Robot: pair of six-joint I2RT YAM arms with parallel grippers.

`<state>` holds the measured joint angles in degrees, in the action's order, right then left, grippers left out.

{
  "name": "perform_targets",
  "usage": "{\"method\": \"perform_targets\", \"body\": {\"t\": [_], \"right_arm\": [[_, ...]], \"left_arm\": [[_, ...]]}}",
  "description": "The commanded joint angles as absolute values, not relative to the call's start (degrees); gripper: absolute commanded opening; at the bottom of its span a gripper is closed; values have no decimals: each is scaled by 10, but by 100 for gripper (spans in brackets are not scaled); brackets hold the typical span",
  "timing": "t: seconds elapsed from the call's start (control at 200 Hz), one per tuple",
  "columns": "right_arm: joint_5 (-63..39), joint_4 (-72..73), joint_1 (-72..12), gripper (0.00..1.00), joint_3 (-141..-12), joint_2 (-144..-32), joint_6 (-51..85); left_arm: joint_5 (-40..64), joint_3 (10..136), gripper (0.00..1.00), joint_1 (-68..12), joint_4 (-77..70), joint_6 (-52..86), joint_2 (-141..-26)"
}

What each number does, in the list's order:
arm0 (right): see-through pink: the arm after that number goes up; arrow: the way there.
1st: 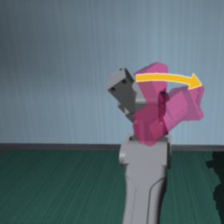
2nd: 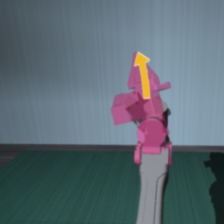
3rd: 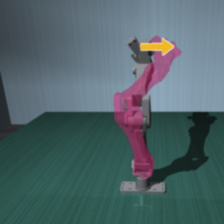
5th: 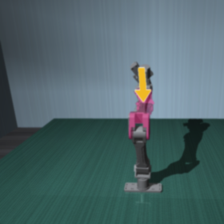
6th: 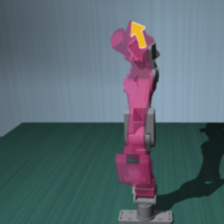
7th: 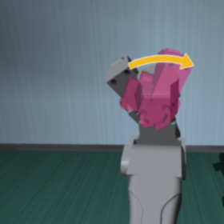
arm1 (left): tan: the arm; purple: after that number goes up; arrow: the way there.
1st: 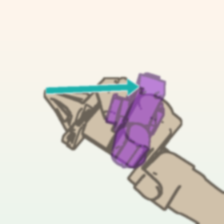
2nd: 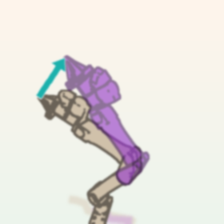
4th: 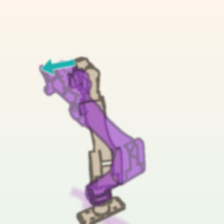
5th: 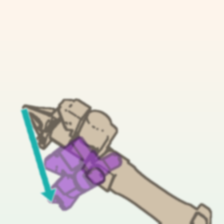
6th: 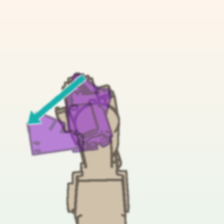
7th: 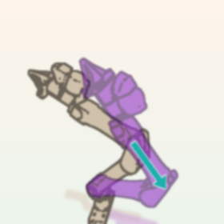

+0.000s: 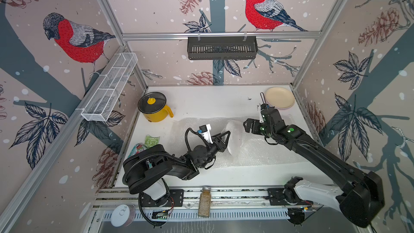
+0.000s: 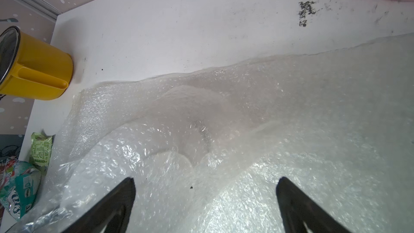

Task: Unpack dinner plates from bubble wrap
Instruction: Adjust the bubble wrap on the bubble wrap.

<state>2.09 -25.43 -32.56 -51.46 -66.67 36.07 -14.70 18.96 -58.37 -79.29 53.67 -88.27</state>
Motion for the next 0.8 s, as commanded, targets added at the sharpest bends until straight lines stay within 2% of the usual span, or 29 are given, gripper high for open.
{"method": "perform_targets", "body": {"t": [0.0,0.08,0.175,0.265,0.345,0.465,0.625,0.795], "right_arm": [[44,-243,-336,99,-522,-679,368],[52,-244,-343,99,-527,-691,368],[57,-249,-352,100,-536,-709,366],[59,-257,-357,100,-546,-735,363],[59,-251,-361,100,-548,-749,364],[65,-249,-369,99,-561,-774,365],[76,-247,-378,98,-593,-826,372],[96,-257,-390,97,-654,-910,366]], "left_arm": [[-158,175,55,-579,-794,535,-861],[-180,162,58,-577,-754,529,-832],[-227,149,72,-576,-651,539,-782],[-258,128,75,-575,-606,525,-736],[-286,112,81,-572,-551,527,-690],[-302,114,83,-569,-447,487,-612],[-276,155,96,-568,-303,402,-531],[-147,219,97,-540,-177,373,-507]]}}
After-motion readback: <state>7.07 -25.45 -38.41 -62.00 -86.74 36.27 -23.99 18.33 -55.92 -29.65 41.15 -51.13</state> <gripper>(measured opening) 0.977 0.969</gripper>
